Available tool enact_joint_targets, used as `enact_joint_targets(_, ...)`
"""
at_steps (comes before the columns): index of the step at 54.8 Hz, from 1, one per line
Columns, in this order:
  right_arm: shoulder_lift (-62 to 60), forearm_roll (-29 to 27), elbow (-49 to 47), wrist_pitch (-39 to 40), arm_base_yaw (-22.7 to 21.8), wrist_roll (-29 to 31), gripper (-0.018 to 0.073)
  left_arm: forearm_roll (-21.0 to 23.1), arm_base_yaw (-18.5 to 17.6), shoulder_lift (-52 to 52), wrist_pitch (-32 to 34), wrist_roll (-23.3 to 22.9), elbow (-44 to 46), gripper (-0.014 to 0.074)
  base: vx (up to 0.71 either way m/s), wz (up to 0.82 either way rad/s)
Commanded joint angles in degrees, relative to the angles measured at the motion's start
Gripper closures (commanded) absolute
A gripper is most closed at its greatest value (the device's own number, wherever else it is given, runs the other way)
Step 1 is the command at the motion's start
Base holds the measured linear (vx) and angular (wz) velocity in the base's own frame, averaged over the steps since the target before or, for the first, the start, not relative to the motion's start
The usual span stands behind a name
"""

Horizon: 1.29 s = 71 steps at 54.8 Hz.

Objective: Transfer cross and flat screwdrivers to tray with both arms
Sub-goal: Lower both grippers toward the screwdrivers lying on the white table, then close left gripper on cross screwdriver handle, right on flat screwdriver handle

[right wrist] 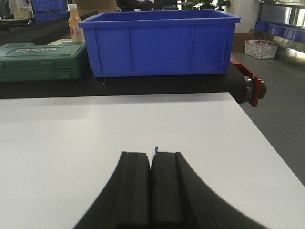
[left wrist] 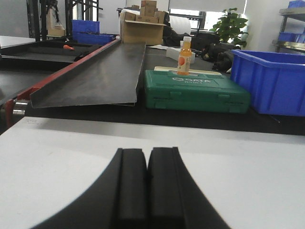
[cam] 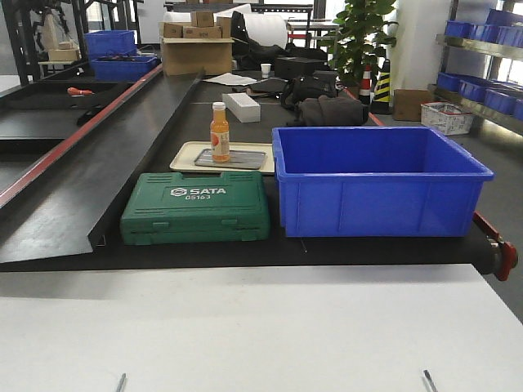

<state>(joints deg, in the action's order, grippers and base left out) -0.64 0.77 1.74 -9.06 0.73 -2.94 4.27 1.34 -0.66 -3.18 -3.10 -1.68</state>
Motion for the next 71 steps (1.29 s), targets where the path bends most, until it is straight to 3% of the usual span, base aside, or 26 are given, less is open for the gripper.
enact_joint_targets(1,0.4,0.3,0.4,9.1,-0.3,0.1,0.0567,0.1,0.2,0.0,6.5,-0.4,1.7,0.0602,0.0,0.0)
enact_joint_targets(10,0.4,0.2,-0.2,20.3,-0.3,-0.2,0.0567,0.1,0.2,0.0,14.1,-1.3,2.2,0.0602,0.0,0.0)
enact_joint_targets(17,0.9,0.2,-6.5,12.9,-0.3,-1.3,0.0567,0.1,0.2,0.0,19.9,-3.2,3.9,0.0596,0.0,0.0)
enact_joint_targets(23,3.9,0.2,-16.5,1.4,-0.3,-1.4,0.0564,0.1,0.2,0.9,15.8,-3.1,8.8,0.0576,0.0,0.0)
enact_joint_targets(31,10.6,0.7,-26.4,-8.1,-0.3,-1.4,0.0549,0.1,0.2,7.1,4.5,-2.1,17.3,0.0505,0.0,0.0)
enact_joint_targets(39,16.9,0.8,-27.7,-9.9,-0.3,-1.4,0.0482,0.1,0.2,15.4,1.2,-2.1,21.0,0.0391,0.0,0.0)
enact_joint_targets(45,21.8,1.0,-27.5,-10.2,-0.3,-1.3,0.0367,0.1,0.2,20.5,0.7,-2.2,20.9,0.0312,0.0,0.0)
enact_joint_targets(57,32.5,0.3,-27.5,-10.8,-0.3,-2.7,0.0118,1.2,0.2,28.2,-1.4,-2.9,20.9,0.0288,0.0,0.0)
enact_joint_targets(64,37.7,0.0,-27.8,-12.6,-0.3,-2.9,0.0074,1.4,-0.7,32.6,-8.2,-0.6,22.1,0.0276,0.0,0.0)
enact_joint_targets(71,44.2,0.0,-30.3,-17.5,-0.3,-2.9,0.0073,4.5,-3.5,39.0,-15.0,3.1,27.1,0.023,0.0,0.0)
